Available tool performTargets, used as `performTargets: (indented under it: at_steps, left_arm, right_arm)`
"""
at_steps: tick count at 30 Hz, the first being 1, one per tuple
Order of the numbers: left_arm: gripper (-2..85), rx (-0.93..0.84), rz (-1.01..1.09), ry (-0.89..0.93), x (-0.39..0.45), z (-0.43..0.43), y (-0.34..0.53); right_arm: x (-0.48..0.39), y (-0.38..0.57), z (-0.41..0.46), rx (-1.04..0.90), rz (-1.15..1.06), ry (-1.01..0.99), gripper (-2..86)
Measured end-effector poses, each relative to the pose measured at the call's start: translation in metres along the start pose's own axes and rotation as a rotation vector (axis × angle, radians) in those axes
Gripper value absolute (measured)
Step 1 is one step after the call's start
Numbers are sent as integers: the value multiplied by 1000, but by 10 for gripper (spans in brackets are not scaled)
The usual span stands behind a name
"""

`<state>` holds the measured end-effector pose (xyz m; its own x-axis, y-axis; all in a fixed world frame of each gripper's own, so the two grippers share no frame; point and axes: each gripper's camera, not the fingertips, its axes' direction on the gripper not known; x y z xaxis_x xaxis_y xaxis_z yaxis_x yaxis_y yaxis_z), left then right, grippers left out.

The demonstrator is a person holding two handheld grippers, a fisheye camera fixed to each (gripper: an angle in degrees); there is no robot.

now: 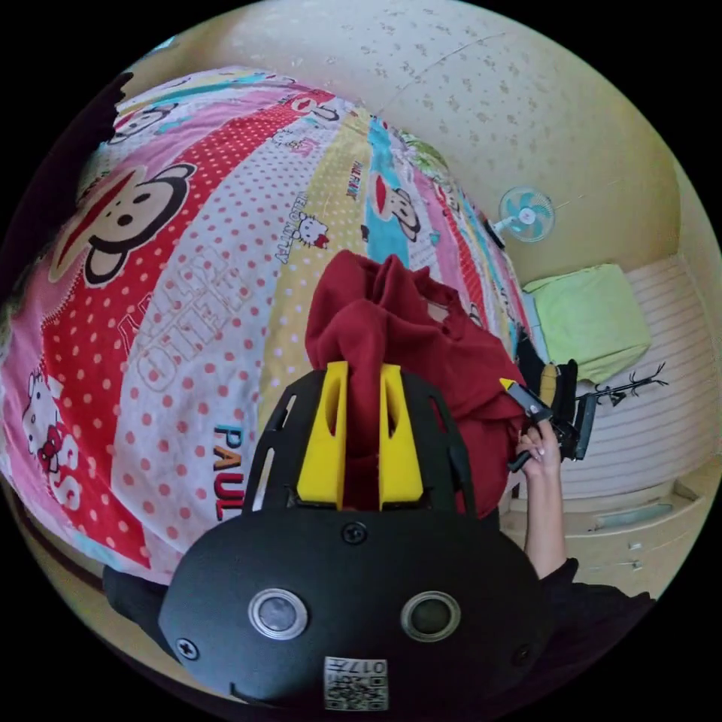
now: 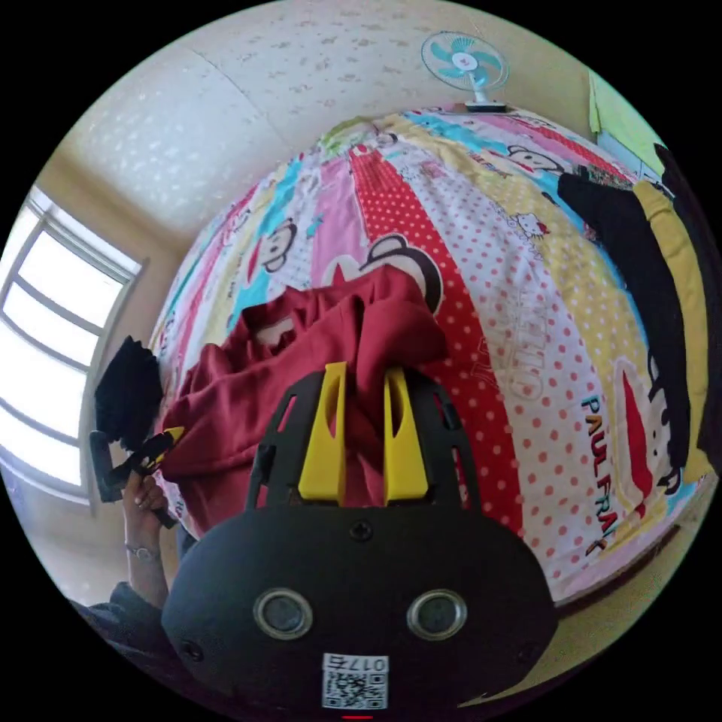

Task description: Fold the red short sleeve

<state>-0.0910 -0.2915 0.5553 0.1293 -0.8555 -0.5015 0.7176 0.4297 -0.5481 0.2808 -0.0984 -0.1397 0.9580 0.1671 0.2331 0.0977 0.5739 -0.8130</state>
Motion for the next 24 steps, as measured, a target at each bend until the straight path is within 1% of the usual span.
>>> performTargets:
  at_steps: [2,3,4,6,8,9,10,11,13,14,15,16,17,18,20,22,23,24]
  left_arm:
    - [55,79,27,-2,17,-31,-13]
    - [51,157,50,-7,33,-57,-25]
    - [48,197,84,-21,50,-79,-41]
    - [48,221,128,-22,70,-99,-70]
    - [48,272,176,-4,86,-112,-98]
    - [50,278,206,-4,97,-117,-119]
    - [53,287,216,-15,105,-120,-140]
    - [55,299,216,-28,108,-120,-150]
    - [70,384,229,-80,107,-110,-186]
    - [76,393,226,-94,103,-104,-193]
    - [87,344,184,-115,89,-88,-205]
    - [100,206,134,-119,71,-67,-214]
    - [107,143,121,-111,62,-56,-213]
    - [110,77,116,-85,42,-41,-201]
    - [114,33,146,-78,16,-27,-168]
    - [132,-87,171,-103,-15,-10,-113]
    - [134,-119,170,-98,-22,-7,-99]
    - [139,-173,168,-75,-33,-2,-70]
  right_arm:
    - [-12,-14,-42,111,-17,-119,51]
    - [-17,-19,-53,138,-29,-123,46]
    - [-28,-31,-73,188,-55,-100,40]
    - [-40,-53,-88,208,-88,-89,37]
    - [-41,-84,-103,272,-71,-200,36]
    - [-43,-92,-106,276,-65,-215,36]
    - [-46,-111,-110,287,-50,-200,38]
    - [-48,-128,-111,330,-22,-144,42]
    - [-46,-151,-100,397,-11,-95,53]
    - [-40,-164,-85,366,-3,-44,64]
    - [-36,-170,-76,315,7,-13,70]
    - [-26,-176,-58,188,32,28,83]
    - [-18,-167,-46,110,15,33,92]
    - [-15,-158,-43,100,-7,36,97]
    - [0,-102,-38,77,-109,96,111]
    - [17,-51,-34,18,-146,132,124]
    - [32,-14,-34,-10,-156,131,130]
    - [38,4,-34,-26,-153,129,132]
